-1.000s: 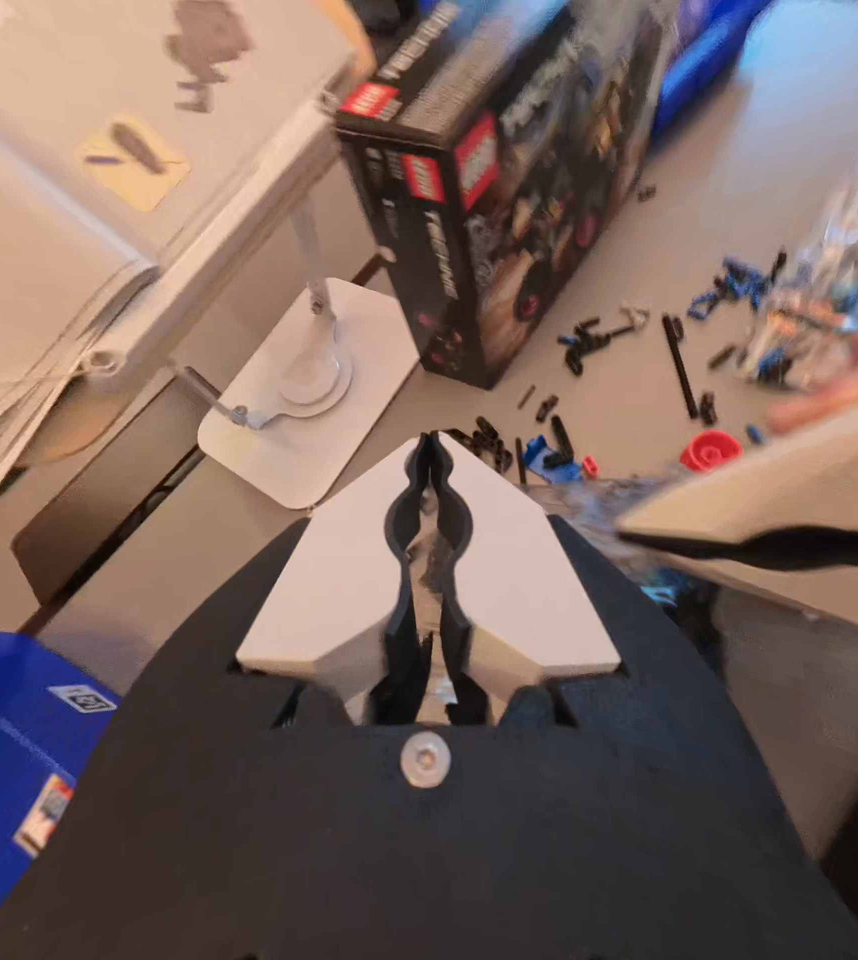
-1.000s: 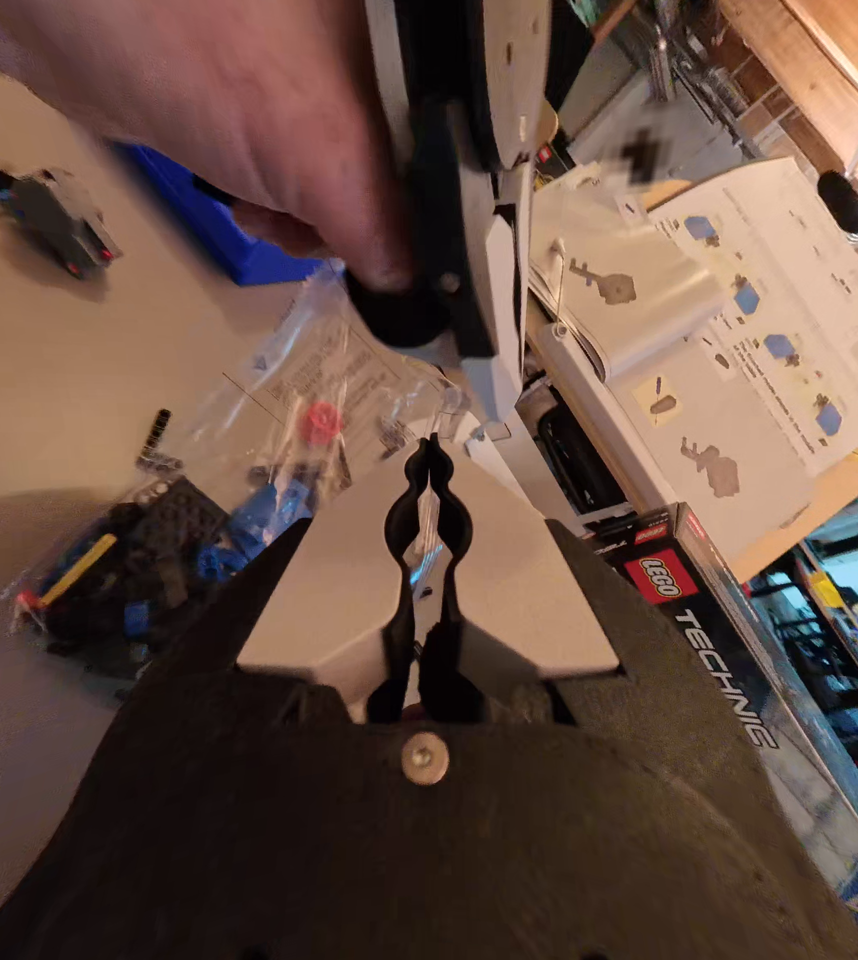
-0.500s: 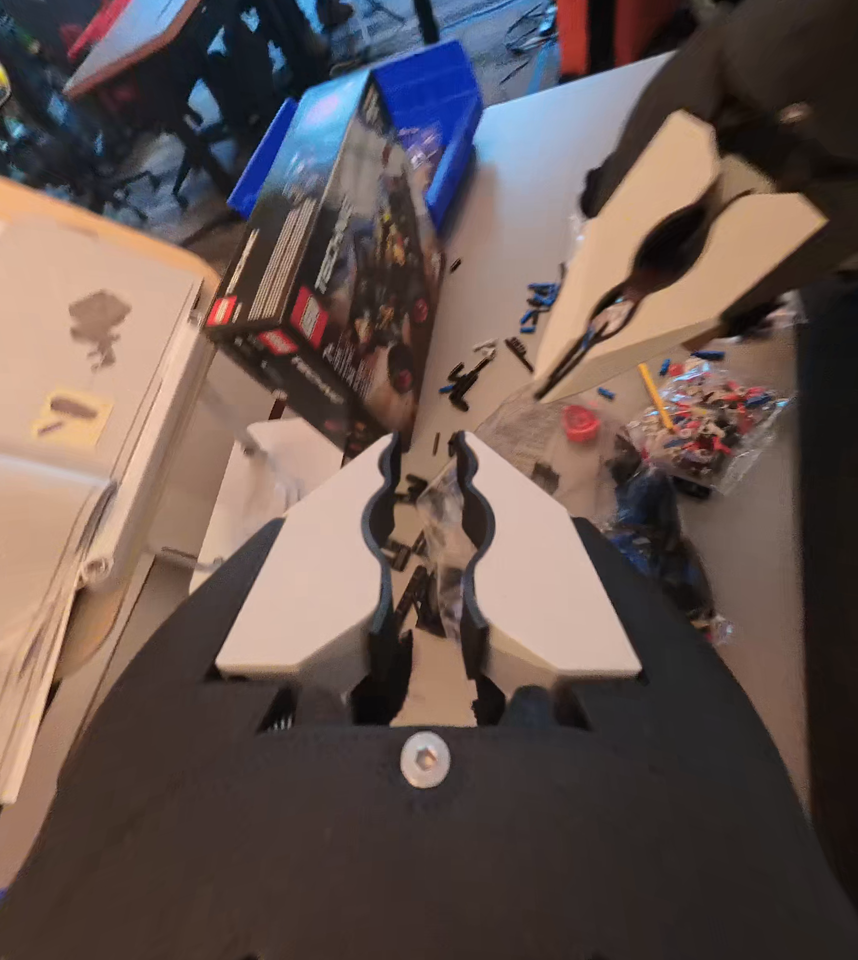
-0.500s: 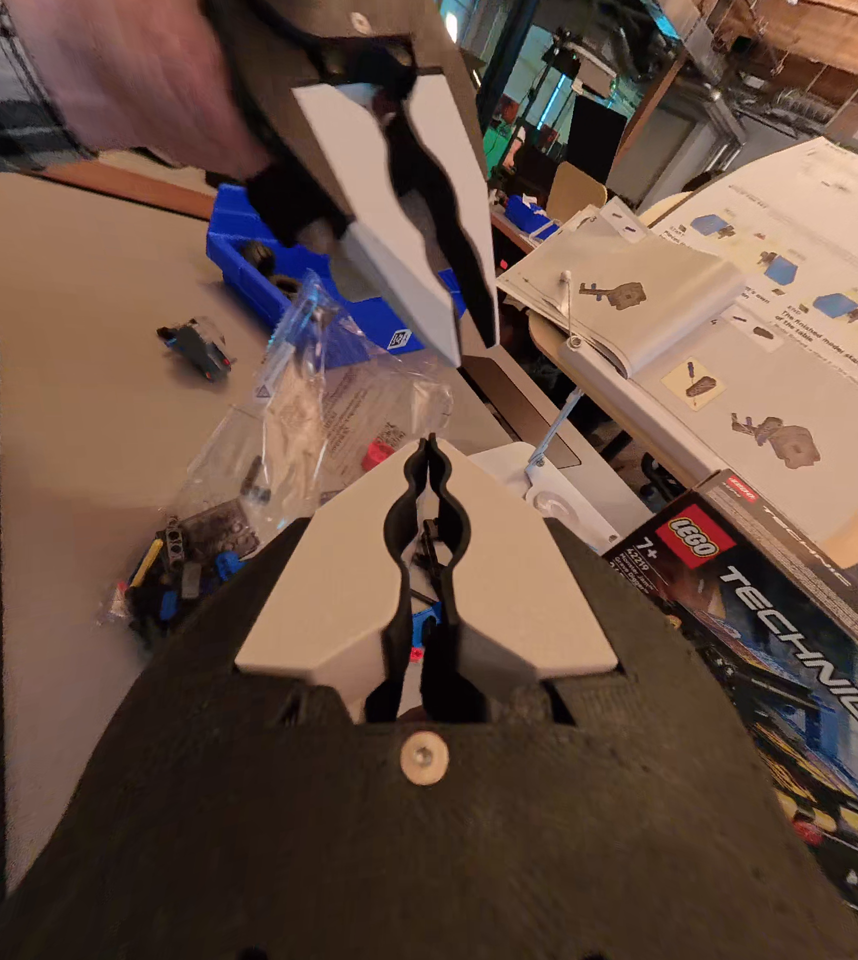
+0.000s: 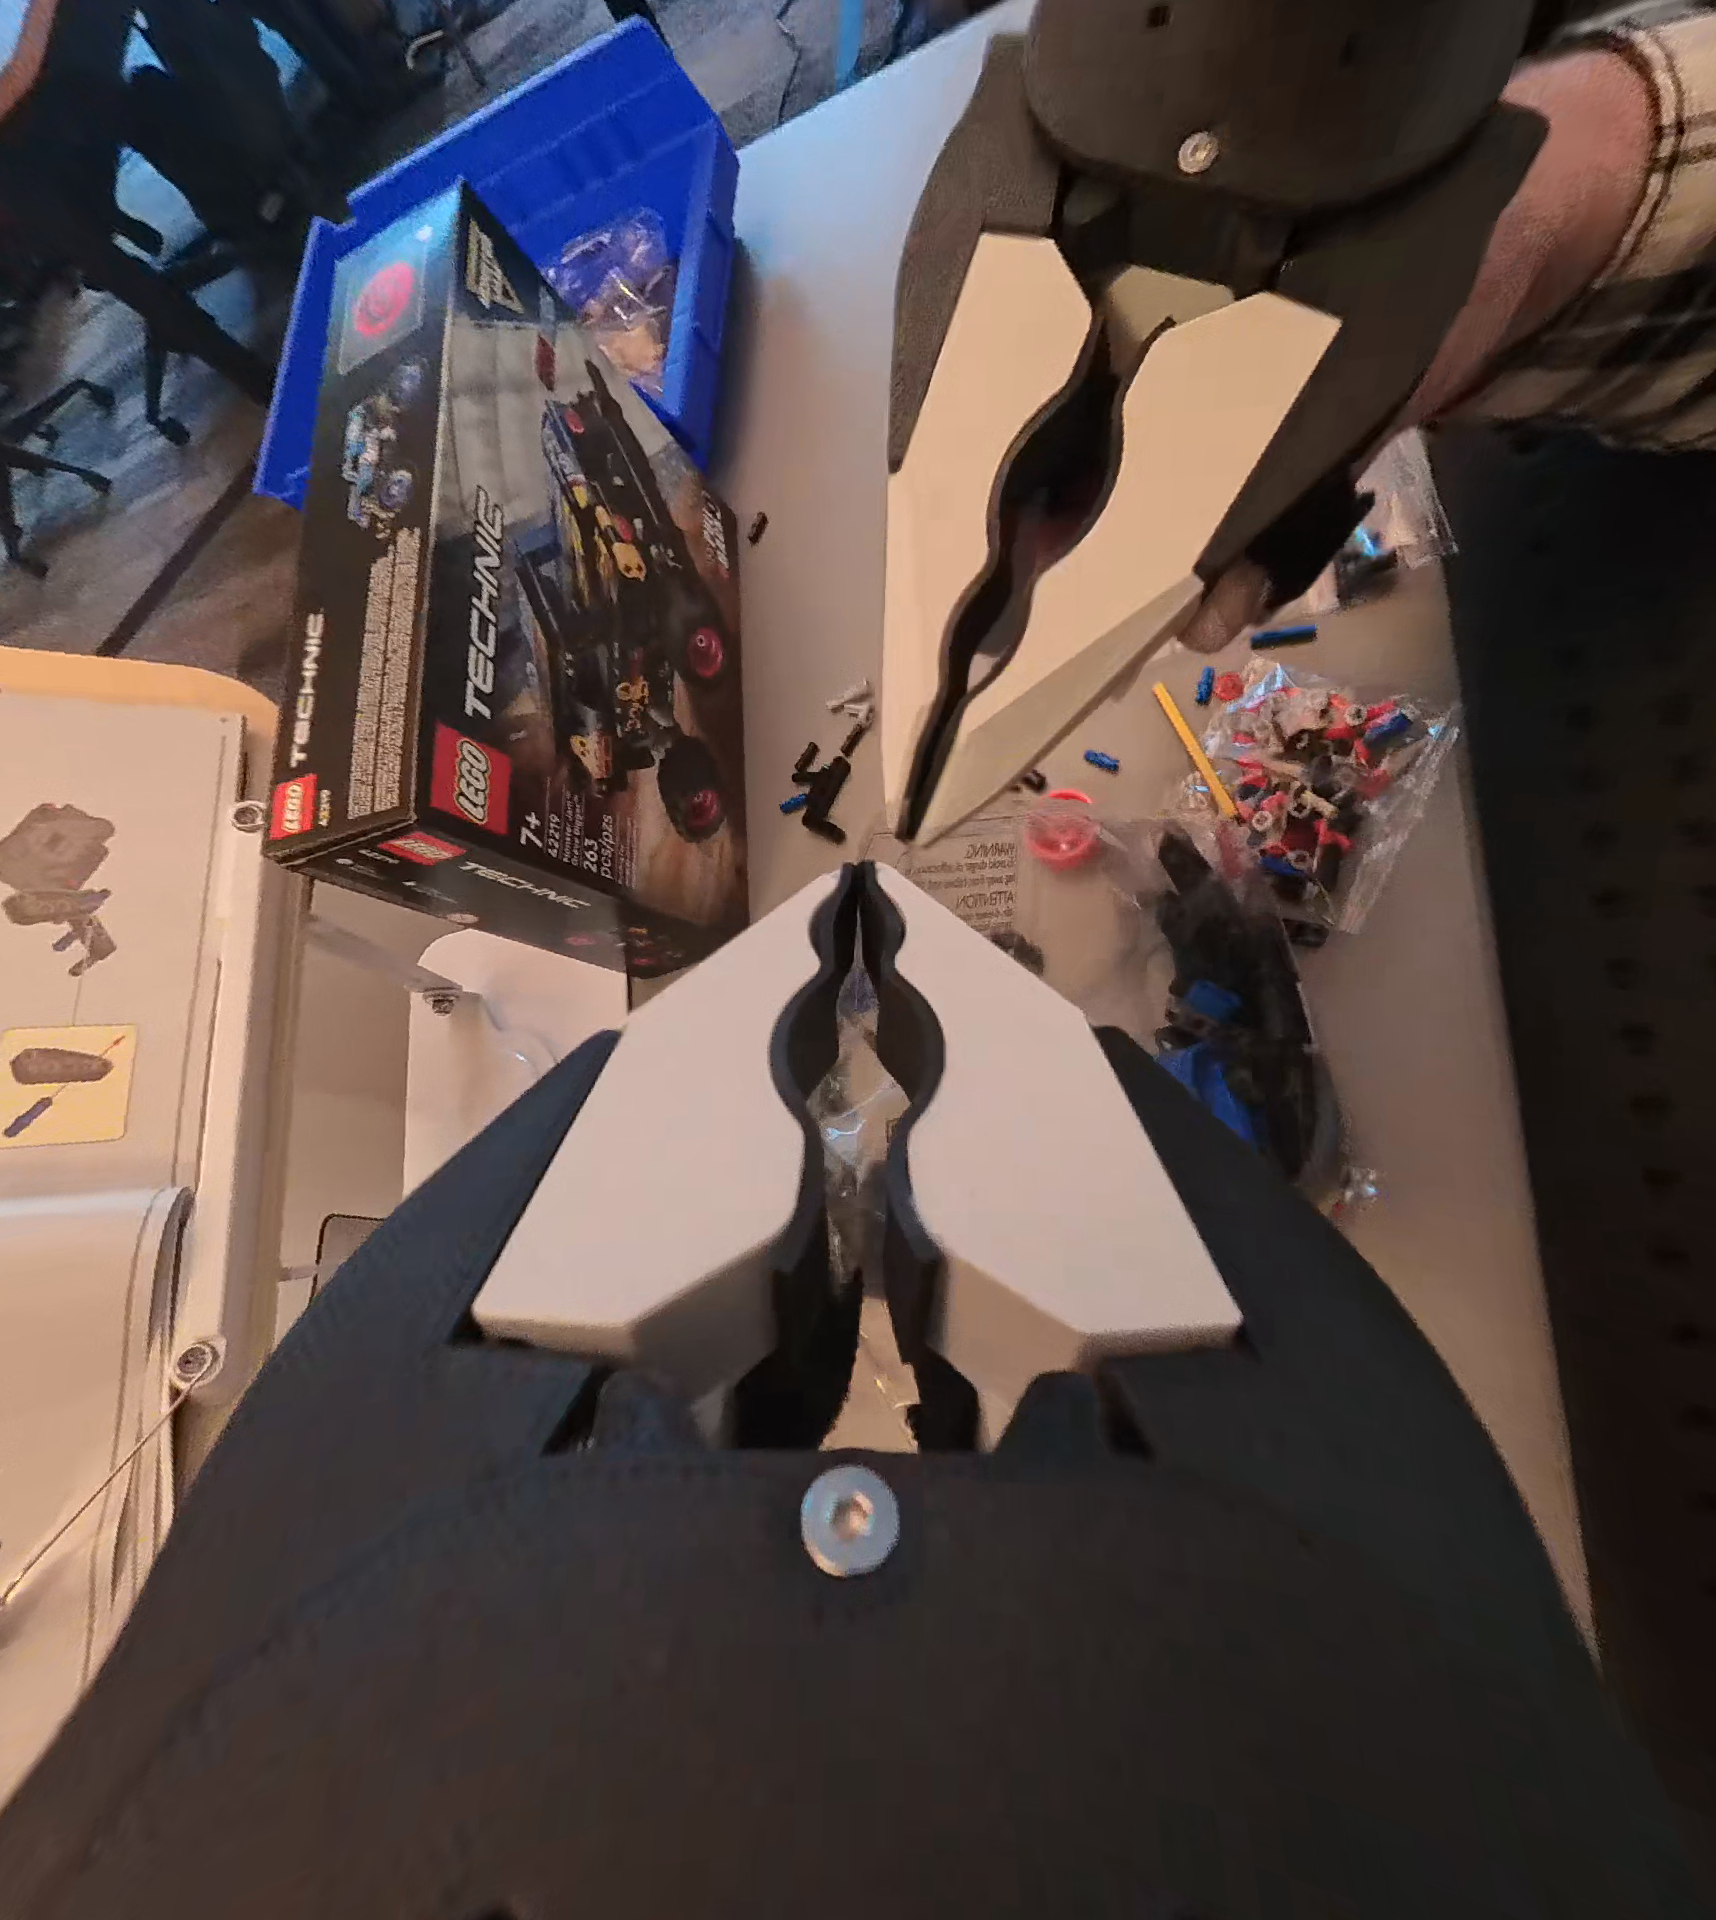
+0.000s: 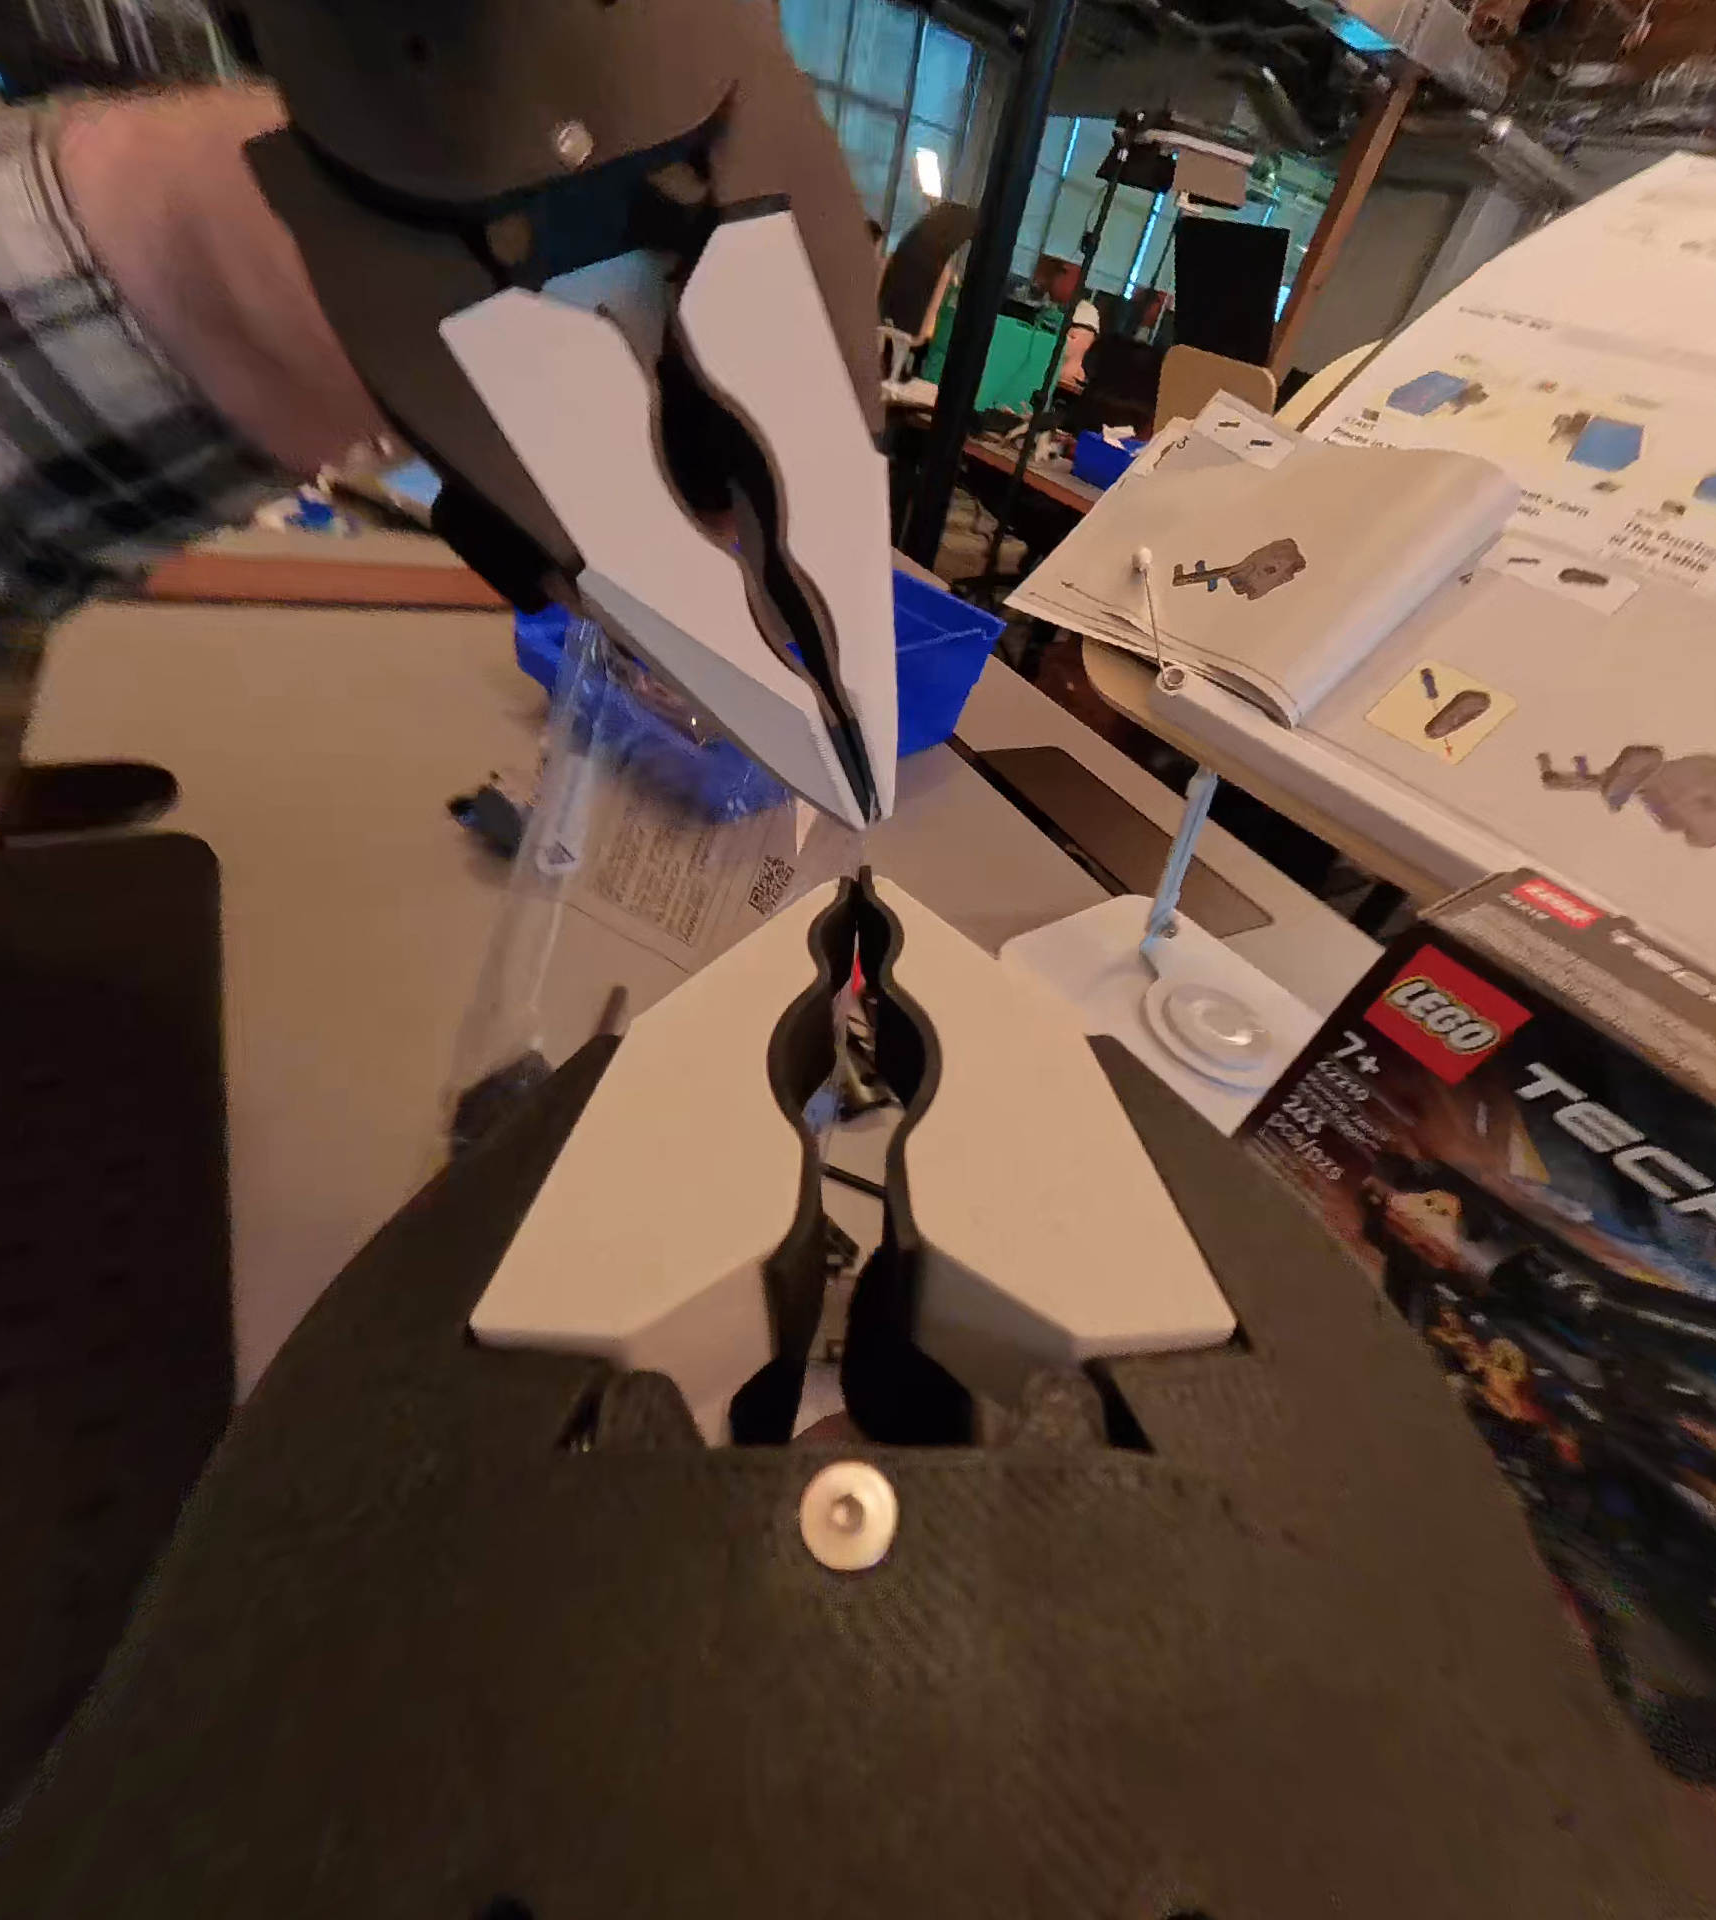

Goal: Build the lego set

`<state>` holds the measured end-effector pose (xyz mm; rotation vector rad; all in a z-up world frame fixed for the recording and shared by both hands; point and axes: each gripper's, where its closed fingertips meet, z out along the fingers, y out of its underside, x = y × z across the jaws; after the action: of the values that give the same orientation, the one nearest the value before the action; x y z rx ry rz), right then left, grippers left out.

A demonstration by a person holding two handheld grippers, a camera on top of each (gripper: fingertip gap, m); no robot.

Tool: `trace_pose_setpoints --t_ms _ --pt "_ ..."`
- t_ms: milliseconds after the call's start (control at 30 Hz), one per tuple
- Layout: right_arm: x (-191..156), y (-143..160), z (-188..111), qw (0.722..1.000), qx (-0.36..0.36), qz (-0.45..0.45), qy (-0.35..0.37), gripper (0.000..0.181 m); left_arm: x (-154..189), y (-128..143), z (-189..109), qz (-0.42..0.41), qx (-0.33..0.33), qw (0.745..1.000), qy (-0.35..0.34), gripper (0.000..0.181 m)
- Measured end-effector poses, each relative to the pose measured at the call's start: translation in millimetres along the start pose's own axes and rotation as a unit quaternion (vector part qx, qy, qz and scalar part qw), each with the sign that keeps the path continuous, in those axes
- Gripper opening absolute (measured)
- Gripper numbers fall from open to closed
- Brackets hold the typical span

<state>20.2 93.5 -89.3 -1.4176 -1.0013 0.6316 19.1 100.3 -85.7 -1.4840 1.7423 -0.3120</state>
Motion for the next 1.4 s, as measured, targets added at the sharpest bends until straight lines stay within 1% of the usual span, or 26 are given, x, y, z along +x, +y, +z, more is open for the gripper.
trace_pose_setpoints --t_ms 67,133,200,233,267,333,400,467,533,600,733,767,833,867,933,1000,1033,1100,1167,1233,1267,1333,1367,1400 --pt "3.3 -2.5 -2.7 0.999 0.016 0.032 -0.009 0.000 0.2 -3.5 -1.5 -0.009 0.004 1.000 -0.003 0.000" --pt "3.6 -6.1 -5.1 0.999 0.029 0.035 -0.008 0.000 -1.1 -7.3 -2.8 -0.034 0.008 0.999 -0.009 0.000" --pt "5.2 -5.7 -4.7 0.999 0.010 -0.031 0.033 0.000 -2.4 -7.3 -1.8 -0.069 0.019 0.997 -0.004 0.000" --pt "2.1 -5.9 -3.2 0.998 -0.003 -0.056 0.042 0.000 -2.6 -6.5 -1.3 -0.091 0.029 0.995 0.005 0.000" --pt "-1.7 -6.8 -1.7 0.997 -0.009 -0.067 0.042 0.000 -0.9 -6.6 -2.0 -0.094 0.037 0.995 0.013 0.000" --pt "-4.5 -8.4 -0.7 0.997 -0.010 -0.063 0.033 0.000 3.1 -6.0 -6.9 -0.088 0.035 0.995 0.020 0.000" --pt "-5.2 -8.9 -1.3 0.998 -0.014 -0.061 0.024 0.000 4.6 -4.6 -10.5 -0.069 0.019 0.997 0.007 0.000" --pt "-11.2 -12.7 -1.3 0.998 -0.013 -0.055 0.000 0.000 1.2 -6.1 -11.0 -0.024 0.004 0.999 -0.028 0.016" --pt "-11.0 -14.3 -1.5 0.998 -0.020 -0.062 -0.001 0.000 7.6 -7.4 -8.4 -0.006 -0.005 1.000 -0.014 0.000" --pt "-7.8 -12.7 -2.2 0.999 -0.018 -0.048 -0.001 0.000 6.4 -7.3 -9.4 -0.009 -0.010 1.000 -0.011 0.000" --pt "-7.5 -4.6 -1.3 0.999 -0.011 -0.030 -0.003 0.008 8.9 -8.8 -14.4 -0.021 0.003 1.000 -0.003 0.000" --pt "-9.2 -4.9 -0.6 0.999 -0.007 -0.031 -0.004 0.003 11.5 -8.9 -14.4 -0.021 0.004 1.000 0.002 0.000" --pt "-10.1 -4.1 0.5 0.999 -0.011 -0.041 -0.003 0.000 12.7 -7.6 -14.7 -0.023 0.003 1.000 0.003 0.000" --pt "-9.2 -5.3 0.4 0.999 -0.012 -0.042 0.000 0.000 10.4 -8.0 -15.7 -0.022 0.003 1.000 -0.004 0.002" --pt "-8.7 -8.6 0.7 0.999 -0.012 -0.043 0.002 0.000 5.6 -12.1 -18.0 0.002 -0.005 1.000 -0.029 0.023" --pt "-10.1 -10.7 2.1 0.999 -0.018 -0.052 0.002 0.000 12.2 -21.6 -16.8 0.034 -0.010 0.999 -0.025 0.026" --pt "-11.1 -12.2 2.9 0.998 -0.019 -0.055 0.001 0.000 12.9 -24.3 -14.7 0.044 -0.019 0.998 -0.027 0.022" --pt "-8.9 -11.7 4.2 0.998 -0.027 -0.060 0.009 0.000 12.2 -18.9 -10.8 0.072 -0.057 0.995 -0.032 0.000" --pt "-7.0 -12.0 3.4 0.998 -0.028 -0.054 0.013 0.000 13.3 -18.8 -10.1 0.055 -0.066 0.996 -0.022 0.000" --pt "-6.1 -13.5 3.1 0.998 -0.022 -0.049 0.017 0.000 9.4 -18.2 -10.8 0.046 -0.071 0.996 -0.030 0.000" --pt "-5.8 -13.9 3.2 0.998 -0.020 -0.048 0.020 0.000 7.0 -17.8 -10.7 0.043 -0.074 0.996 -0.037 0.000" --pt "-7.2 -17.4 2.1 0.999 -0.006 -0.043 0.018 0.000 -6.1 -4.6 -11.9 0.050 -0.114 0.989 -0.076 0.000" --pt "-6.3 -19.7 0.9 0.999 0.001 -0.044 0.025 0.000 -7.1 -1.0 -12.0 0.037 -0.116 0.990 -0.073 0.000" --pt "-4.6 -21.0 0.1 0.999 0.004 -0.041 0.031 0.000 -0.4 -5.7 -10.9 0.019 -0.093 0.994 -0.051 0.000"
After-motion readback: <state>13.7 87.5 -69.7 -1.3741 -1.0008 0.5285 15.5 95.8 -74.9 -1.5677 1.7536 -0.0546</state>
